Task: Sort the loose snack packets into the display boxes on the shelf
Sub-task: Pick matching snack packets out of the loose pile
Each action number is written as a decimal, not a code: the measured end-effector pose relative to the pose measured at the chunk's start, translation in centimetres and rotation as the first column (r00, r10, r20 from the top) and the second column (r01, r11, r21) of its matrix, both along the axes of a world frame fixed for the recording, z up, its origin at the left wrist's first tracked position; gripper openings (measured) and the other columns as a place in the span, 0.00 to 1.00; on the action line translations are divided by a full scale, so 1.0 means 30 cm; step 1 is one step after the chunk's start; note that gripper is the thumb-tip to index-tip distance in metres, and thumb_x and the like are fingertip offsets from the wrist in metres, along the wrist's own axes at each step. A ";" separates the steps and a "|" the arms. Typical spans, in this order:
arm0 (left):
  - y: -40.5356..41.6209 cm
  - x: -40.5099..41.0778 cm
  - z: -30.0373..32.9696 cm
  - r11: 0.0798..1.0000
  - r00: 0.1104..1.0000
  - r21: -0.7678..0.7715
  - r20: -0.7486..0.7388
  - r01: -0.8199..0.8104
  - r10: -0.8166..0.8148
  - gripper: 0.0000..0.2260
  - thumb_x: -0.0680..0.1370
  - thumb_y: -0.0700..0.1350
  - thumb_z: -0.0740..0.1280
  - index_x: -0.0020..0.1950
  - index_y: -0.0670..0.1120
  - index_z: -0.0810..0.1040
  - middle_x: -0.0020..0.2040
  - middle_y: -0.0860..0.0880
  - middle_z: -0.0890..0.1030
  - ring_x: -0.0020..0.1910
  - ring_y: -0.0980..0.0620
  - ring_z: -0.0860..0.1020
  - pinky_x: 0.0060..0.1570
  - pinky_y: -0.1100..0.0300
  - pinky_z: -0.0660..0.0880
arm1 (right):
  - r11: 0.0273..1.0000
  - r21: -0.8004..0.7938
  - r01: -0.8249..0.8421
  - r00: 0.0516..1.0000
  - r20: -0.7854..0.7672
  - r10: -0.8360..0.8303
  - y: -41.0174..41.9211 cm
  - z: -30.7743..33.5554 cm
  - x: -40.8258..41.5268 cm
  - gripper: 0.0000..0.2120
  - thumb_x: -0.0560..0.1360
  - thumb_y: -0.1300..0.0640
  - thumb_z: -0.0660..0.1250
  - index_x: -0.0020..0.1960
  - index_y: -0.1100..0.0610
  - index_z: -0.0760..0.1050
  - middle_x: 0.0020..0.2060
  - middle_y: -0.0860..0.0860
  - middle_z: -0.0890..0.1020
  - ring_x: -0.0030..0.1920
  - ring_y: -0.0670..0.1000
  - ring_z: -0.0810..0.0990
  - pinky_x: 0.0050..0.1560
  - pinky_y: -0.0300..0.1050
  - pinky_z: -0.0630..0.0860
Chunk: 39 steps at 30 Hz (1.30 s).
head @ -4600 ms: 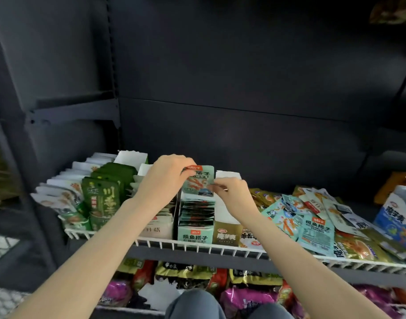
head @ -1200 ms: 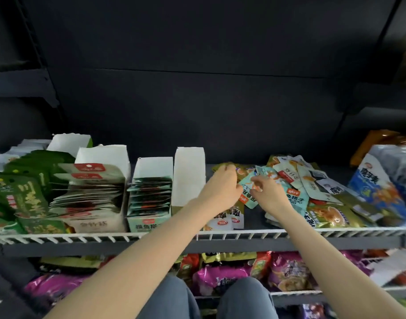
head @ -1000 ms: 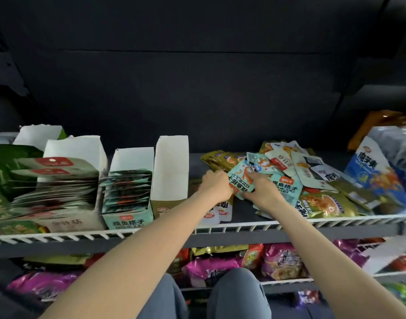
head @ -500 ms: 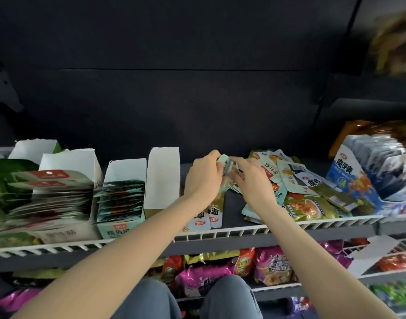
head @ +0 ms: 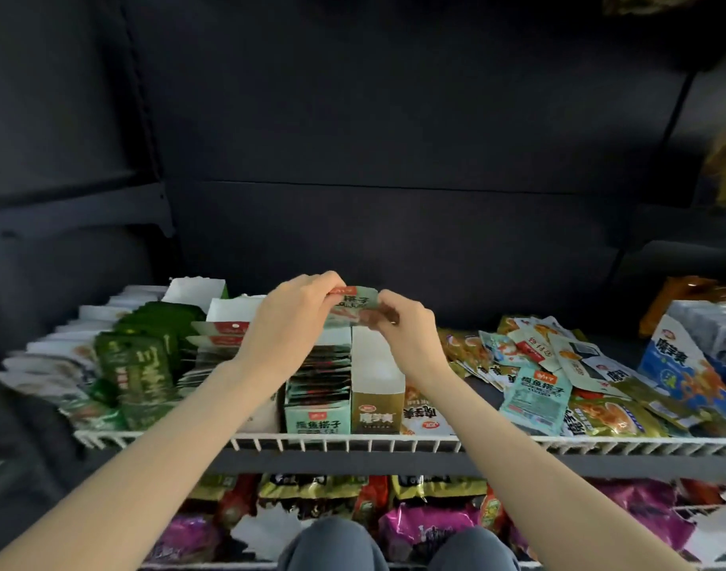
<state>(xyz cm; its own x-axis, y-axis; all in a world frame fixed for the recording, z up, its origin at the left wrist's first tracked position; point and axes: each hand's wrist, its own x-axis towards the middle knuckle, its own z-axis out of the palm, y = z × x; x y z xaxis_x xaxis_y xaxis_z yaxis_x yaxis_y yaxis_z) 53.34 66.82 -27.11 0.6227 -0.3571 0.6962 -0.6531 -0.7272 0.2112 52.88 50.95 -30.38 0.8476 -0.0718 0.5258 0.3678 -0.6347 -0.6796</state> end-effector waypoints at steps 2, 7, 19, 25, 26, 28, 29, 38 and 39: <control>0.052 -0.002 0.001 1.000 1.000 0.012 -0.019 -0.025 0.025 0.07 0.79 0.45 0.62 0.53 0.46 0.78 0.42 0.51 0.78 0.42 0.50 0.77 0.40 0.55 0.74 | 0.999 0.027 -0.041 0.998 -0.044 0.042 0.053 -0.005 0.012 0.05 0.77 0.59 0.64 0.44 0.59 0.74 0.41 0.49 0.81 0.42 0.47 0.78 0.43 0.41 0.75; 0.133 0.027 -0.031 0.991 0.988 0.097 -0.114 -0.095 0.106 0.07 0.81 0.46 0.60 0.53 0.48 0.77 0.42 0.51 0.78 0.43 0.51 0.76 0.43 0.59 0.72 | 0.992 -0.096 -0.077 0.987 -0.149 0.062 0.121 -0.036 0.042 0.07 0.77 0.59 0.64 0.52 0.60 0.79 0.47 0.53 0.84 0.48 0.52 0.81 0.53 0.50 0.77; 0.041 0.068 -0.082 0.936 0.968 0.352 -0.239 0.013 0.077 0.13 0.81 0.49 0.58 0.61 0.51 0.77 0.56 0.51 0.80 0.58 0.51 0.73 0.59 0.53 0.68 | 0.964 -0.264 0.011 0.985 -0.164 -0.056 -0.007 -0.067 0.018 0.14 0.79 0.62 0.58 0.59 0.53 0.78 0.55 0.46 0.81 0.55 0.43 0.77 0.55 0.33 0.70; -0.200 0.017 -0.105 0.982 0.943 0.061 -0.295 0.179 -0.153 0.12 0.80 0.46 0.59 0.60 0.49 0.78 0.56 0.53 0.80 0.57 0.54 0.75 0.58 0.56 0.72 | 0.910 -0.316 0.268 0.920 -0.196 -0.338 -0.280 -0.140 -0.017 0.16 0.77 0.62 0.60 0.63 0.55 0.75 0.57 0.53 0.79 0.56 0.54 0.77 0.53 0.45 0.75; -0.257 0.014 -0.121 0.978 0.932 0.047 -0.317 0.204 -0.179 0.12 0.80 0.45 0.59 0.60 0.48 0.77 0.56 0.52 0.80 0.57 0.54 0.75 0.57 0.57 0.73 | 0.887 -0.346 0.306 0.891 -0.224 -0.394 -0.332 -0.162 -0.017 0.17 0.76 0.61 0.61 0.65 0.55 0.73 0.59 0.56 0.78 0.58 0.56 0.76 0.56 0.48 0.74; -0.373 0.016 -0.161 0.970 0.909 0.036 -0.359 0.240 -0.211 0.12 0.81 0.44 0.58 0.62 0.47 0.76 0.58 0.50 0.78 0.56 0.53 0.76 0.57 0.56 0.74 | 0.840 -0.417 0.346 0.801 -0.335 -0.496 -0.424 -0.203 -0.023 0.22 0.77 0.56 0.63 0.70 0.54 0.66 0.64 0.60 0.72 0.64 0.61 0.69 0.61 0.52 0.69; -0.428 0.024 -0.185 0.968 0.896 0.041 -0.388 0.248 -0.213 0.13 0.81 0.44 0.58 0.63 0.46 0.75 0.59 0.50 0.77 0.57 0.52 0.76 0.57 0.55 0.74 | 0.821 -0.452 0.348 0.740 -0.406 -0.537 -0.460 -0.221 -0.028 0.26 0.77 0.53 0.63 0.73 0.54 0.60 0.67 0.62 0.67 0.67 0.63 0.64 0.64 0.54 0.66; -0.648 0.178 -0.415 0.885 0.660 0.436 -0.715 0.165 0.230 0.29 0.77 0.41 0.65 0.75 0.42 0.56 0.72 0.40 0.62 0.68 0.41 0.66 0.63 0.51 0.69 | 0.779 -0.601 0.180 0.553 -0.593 -0.585 -0.567 -0.320 0.006 0.31 0.74 0.51 0.66 0.72 0.57 0.57 0.67 0.67 0.64 0.68 0.66 0.63 0.64 0.55 0.66; -0.649 0.189 -0.423 0.867 0.661 0.465 -0.710 0.179 0.244 0.28 0.77 0.43 0.66 0.74 0.42 0.59 0.71 0.41 0.64 0.67 0.42 0.68 0.61 0.53 0.70 | 0.794 -0.591 0.143 0.597 -0.588 -0.546 -0.559 -0.312 0.010 0.27 0.74 0.55 0.65 0.69 0.59 0.60 0.64 0.66 0.69 0.64 0.65 0.68 0.58 0.52 0.70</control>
<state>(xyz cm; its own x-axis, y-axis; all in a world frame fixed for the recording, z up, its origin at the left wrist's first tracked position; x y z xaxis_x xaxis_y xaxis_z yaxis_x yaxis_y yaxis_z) 59.00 47.34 -39.82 0.8550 -0.4601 -0.2394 -0.4080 -0.8816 0.2373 53.18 34.18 -39.74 0.9110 -0.3777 -0.1657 -0.4072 -0.8875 -0.2158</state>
